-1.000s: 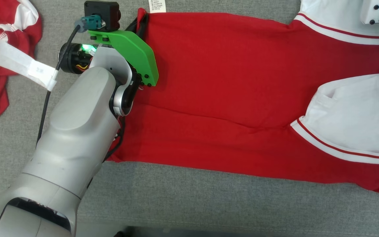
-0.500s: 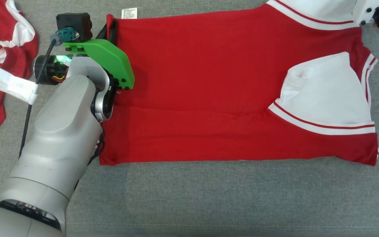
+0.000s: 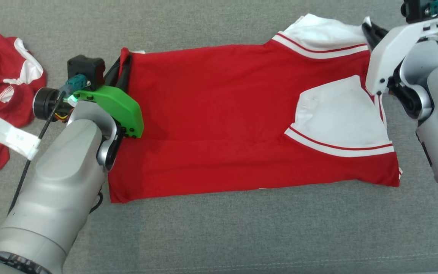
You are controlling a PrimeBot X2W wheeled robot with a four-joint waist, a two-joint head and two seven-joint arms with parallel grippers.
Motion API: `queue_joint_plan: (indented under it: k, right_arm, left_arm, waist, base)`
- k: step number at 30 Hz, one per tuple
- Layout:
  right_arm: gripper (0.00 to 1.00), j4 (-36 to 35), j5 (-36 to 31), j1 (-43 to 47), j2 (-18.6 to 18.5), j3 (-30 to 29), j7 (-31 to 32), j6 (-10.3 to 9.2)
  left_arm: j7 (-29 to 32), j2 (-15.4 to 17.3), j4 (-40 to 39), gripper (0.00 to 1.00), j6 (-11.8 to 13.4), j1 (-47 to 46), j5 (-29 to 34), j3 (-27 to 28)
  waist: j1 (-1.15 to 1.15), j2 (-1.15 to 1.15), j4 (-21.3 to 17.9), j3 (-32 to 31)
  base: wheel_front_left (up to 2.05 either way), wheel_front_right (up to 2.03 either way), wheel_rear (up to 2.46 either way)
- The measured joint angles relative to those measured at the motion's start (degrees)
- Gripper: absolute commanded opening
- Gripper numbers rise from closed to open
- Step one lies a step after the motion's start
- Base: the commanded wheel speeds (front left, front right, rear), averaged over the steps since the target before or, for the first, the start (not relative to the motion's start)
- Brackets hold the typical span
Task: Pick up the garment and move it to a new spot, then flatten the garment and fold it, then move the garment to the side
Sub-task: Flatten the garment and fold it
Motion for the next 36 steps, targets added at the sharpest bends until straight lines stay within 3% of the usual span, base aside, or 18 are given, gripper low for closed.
queue_joint_plan:
  k: [6, 12, 24, 25, 26, 27, 28, 29, 30, 31, 32, 36]
  right_arm:
    - [0.0, -9.2, 6.8, 8.0, -3.8, 1.8, 3.4, 0.0]
    - [0.0, -16.3, 9.1, 15.0, -5.5, 0.6, 6.8, 0.0]
    - [0.0, -31.2, 7.4, 31.9, -2.5, -6.7, 12.1, -0.01]
    - [0.0, -32.1, 7.0, 33.0, -2.0, -7.1, 12.8, -0.01]
    - [0.0, -32.9, 6.7, 34.2, -1.8, -7.2, 13.9, -0.01]
    - [0.0, -33.5, 6.6, 35.1, -1.5, -7.4, 14.5, -0.01]
    - [0.0, -34.2, 6.1, 35.9, -1.3, -7.6, 14.6, -0.01]
    - [0.0, -34.6, 5.6, 36.5, -1.3, -7.7, 15.4, -0.01]
    - [0.22, -34.8, 5.3, 36.9, -1.3, -7.8, 16.2, -0.01]
    - [0.55, -35.0, 4.9, 37.6, -1.3, -7.7, 17.1, -0.01]
    - [1.0, -35.2, 4.6, 38.4, -1.0, -8.0, 17.5, -0.01]
    - [1.0, -36.6, 3.9, 39.3, 0.1, -8.8, 17.3, -0.02]
  left_arm:
    - [-1.7, 2.7, -1.7, 0.0, -1.8, 3.0, 3.1, -1.0]
    - [-2.0, 4.9, -6.9, 0.0, -0.8, 7.6, 6.1, 1.7]
    - [-2.0, 5.6, -13.5, 0.0, 0.0, 17.2, 10.9, 7.9]
    - [-2.0, 5.6, -13.8, 0.15, 0.0, 17.6, 11.2, 8.5]
    - [-2.0, 5.5, -14.1, 0.42, 0.0, 17.9, 11.6, 9.1]
    - [-2.0, 5.5, -14.2, 0.57, 0.0, 18.3, 12.1, 9.6]
    - [-2.0, 5.4, -14.3, 0.96, 0.0, 18.7, 12.5, 10.2]
    - [-2.0, 5.2, -14.4, 1.0, 0.0, 19.2, 12.7, 10.9]
    - [-2.0, 5.0, -14.5, 1.0, 0.0, 19.5, 13.0, 11.5]
    - [-2.0, 4.9, -14.6, 1.0, 0.0, 20.0, 13.0, 12.3]
    - [-2.0, 4.6, -14.8, 1.0, 0.2, 20.5, 13.2, 13.2]
    - [-2.0, 3.0, -16.9, 1.0, 0.5, 23.5, 13.2, 18.0]
  waist:
    - [0.0, 0.0, -2.0, -2.1]
    - [0.0, 0.0, -3.2, -3.4]
    - [0.0, 0.0, -3.3, -4.7]
    - [0.0, 0.0, -3.4, -4.7]
    - [0.0, 0.0, -3.5, -4.7]
    - [0.0, 0.0, -3.6, -4.7]
    - [0.0, 0.0, -3.7, -4.7]
    - [0.0, 0.0, -3.9, -4.7]
    - [-0.01, 0.0, -3.9, -4.7]
    - [0.0, 0.0, -4.0, -4.8]
    - [0.0, 0.0, -4.1, -4.9]
    - [0.0, 0.0, -4.1, -5.4]
  base:
    - [0.0, 0.0, 0.0]
    - [0.0, 0.0, 0.0]
    - [0.0, 0.0, 0.0]
    - [0.0, 0.0, 0.0]
    - [0.0, 0.0, 0.0]
    - [0.0, 0.0, 0.0]
    - [0.0, 0.0, 0.0]
    - [0.0, 0.0, 0.0]
    - [0.0, 0.0, 0.0]
    - [0.0, 0.0, 0.0]
    - [0.0, 0.0, 0.0]
    - [0.0, 0.0, 0.0]
